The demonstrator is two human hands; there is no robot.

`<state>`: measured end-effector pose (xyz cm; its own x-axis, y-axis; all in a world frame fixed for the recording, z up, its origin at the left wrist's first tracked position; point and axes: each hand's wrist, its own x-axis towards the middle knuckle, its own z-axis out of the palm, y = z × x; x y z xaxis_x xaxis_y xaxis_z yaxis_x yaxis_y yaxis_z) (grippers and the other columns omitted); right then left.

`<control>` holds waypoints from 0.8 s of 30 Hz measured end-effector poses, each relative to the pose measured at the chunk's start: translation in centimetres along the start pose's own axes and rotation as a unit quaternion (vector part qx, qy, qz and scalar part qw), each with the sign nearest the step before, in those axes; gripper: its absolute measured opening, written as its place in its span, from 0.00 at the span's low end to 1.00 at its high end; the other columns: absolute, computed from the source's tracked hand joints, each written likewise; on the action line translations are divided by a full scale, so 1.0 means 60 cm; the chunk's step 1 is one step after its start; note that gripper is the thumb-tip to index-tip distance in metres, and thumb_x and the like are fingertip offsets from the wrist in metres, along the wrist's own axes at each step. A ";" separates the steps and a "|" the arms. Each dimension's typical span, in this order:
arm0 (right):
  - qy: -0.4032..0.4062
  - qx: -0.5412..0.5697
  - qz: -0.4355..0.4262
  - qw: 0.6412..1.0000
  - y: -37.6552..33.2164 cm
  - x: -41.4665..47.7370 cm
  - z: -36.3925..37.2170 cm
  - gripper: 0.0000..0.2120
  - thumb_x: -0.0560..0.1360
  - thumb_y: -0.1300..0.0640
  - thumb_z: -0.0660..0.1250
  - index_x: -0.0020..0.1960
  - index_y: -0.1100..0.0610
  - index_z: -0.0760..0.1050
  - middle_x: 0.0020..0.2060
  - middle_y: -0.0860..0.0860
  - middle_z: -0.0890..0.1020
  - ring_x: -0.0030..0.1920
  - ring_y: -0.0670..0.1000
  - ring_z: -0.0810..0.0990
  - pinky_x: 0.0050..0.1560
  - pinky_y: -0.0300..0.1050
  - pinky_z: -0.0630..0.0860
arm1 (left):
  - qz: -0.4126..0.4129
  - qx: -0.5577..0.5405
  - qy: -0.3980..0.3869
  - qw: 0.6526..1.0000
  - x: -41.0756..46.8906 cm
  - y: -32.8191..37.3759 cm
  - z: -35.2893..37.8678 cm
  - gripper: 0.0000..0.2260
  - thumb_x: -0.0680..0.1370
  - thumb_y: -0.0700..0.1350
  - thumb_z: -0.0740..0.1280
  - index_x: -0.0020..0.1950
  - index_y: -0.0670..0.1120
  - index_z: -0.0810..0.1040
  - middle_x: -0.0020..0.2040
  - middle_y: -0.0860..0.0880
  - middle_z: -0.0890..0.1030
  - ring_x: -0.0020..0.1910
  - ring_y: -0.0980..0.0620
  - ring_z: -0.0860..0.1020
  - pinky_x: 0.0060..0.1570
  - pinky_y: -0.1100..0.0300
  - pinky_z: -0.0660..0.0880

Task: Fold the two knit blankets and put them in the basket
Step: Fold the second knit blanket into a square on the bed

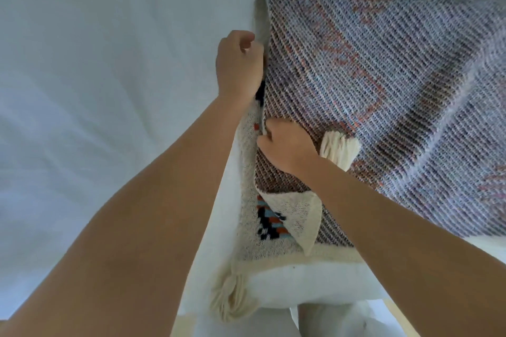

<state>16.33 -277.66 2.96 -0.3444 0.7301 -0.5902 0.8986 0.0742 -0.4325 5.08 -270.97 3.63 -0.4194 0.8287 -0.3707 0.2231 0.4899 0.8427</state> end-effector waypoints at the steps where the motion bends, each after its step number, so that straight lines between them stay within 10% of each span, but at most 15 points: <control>1: -0.023 0.011 -0.014 1.000 0.000 -0.009 0.006 0.16 0.77 0.56 0.57 0.32 0.54 0.57 0.28 0.49 0.65 0.31 0.51 0.66 0.35 0.43 0.63 | 0.015 -0.017 -0.024 0.999 -0.005 0.005 -0.003 0.08 0.77 0.44 0.60 0.38 0.50 0.72 0.38 0.53 0.72 0.38 0.56 0.70 0.41 0.63 0.66; 4: -0.151 0.091 -0.010 0.984 0.000 -0.038 0.023 0.16 0.76 0.58 0.58 0.31 0.55 0.57 0.27 0.49 0.62 0.29 0.49 0.61 0.33 0.43 0.58 | 0.013 0.004 -0.133 0.991 -0.030 0.012 -0.011 0.14 0.78 0.51 0.62 0.34 0.51 0.69 0.34 0.53 0.72 0.33 0.56 0.71 0.40 0.59 0.69; 8: -0.173 0.146 0.013 0.974 0.016 -0.062 0.032 0.11 0.77 0.56 0.60 0.35 0.56 0.66 0.32 0.52 0.71 0.34 0.50 0.68 0.37 0.45 0.67 | -0.053 0.051 -0.189 0.979 -0.034 -0.018 -0.003 0.16 0.76 0.50 0.67 0.59 0.42 0.75 0.55 0.47 0.79 0.50 0.50 0.78 0.54 0.56 0.75; 14: -0.170 -0.049 -0.001 0.984 0.020 -0.116 0.042 0.22 0.72 0.36 0.61 0.46 0.56 0.67 0.41 0.49 0.73 0.39 0.50 0.72 0.43 0.48 0.74 | -0.135 0.002 -0.012 0.991 -0.011 -0.047 -0.003 0.13 0.76 0.43 0.64 0.33 0.47 0.65 0.37 0.45 0.72 0.38 0.50 0.71 0.44 0.50 0.75; 18: -0.252 -0.056 -0.026 0.966 0.024 -0.158 0.078 0.12 0.79 0.48 0.57 0.41 0.55 0.63 0.36 0.49 0.73 0.41 0.54 0.74 0.43 0.46 0.71 | -0.157 0.041 -0.057 0.985 -0.023 -0.055 0.011 0.13 0.77 0.45 0.63 0.34 0.45 0.67 0.35 0.48 0.73 0.40 0.48 0.72 0.39 0.56 0.71; 24: -0.113 0.082 -0.011 0.990 0.024 -0.184 0.107 0.13 0.79 0.54 0.57 0.37 0.52 0.59 0.29 0.46 0.66 0.36 0.54 0.71 0.38 0.45 0.66 | -0.174 0.029 -0.174 0.969 -0.134 -0.072 -0.008 0.18 0.73 0.48 0.70 0.61 0.43 0.76 0.56 0.48 0.80 0.52 0.50 0.78 0.56 0.56 0.74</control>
<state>19.68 -290.00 4.48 -0.4315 0.5572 -0.7095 0.8406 -0.0371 -0.5403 7.05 -279.90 3.18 -0.1582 0.6465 -0.7463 0.1746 0.7622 0.6233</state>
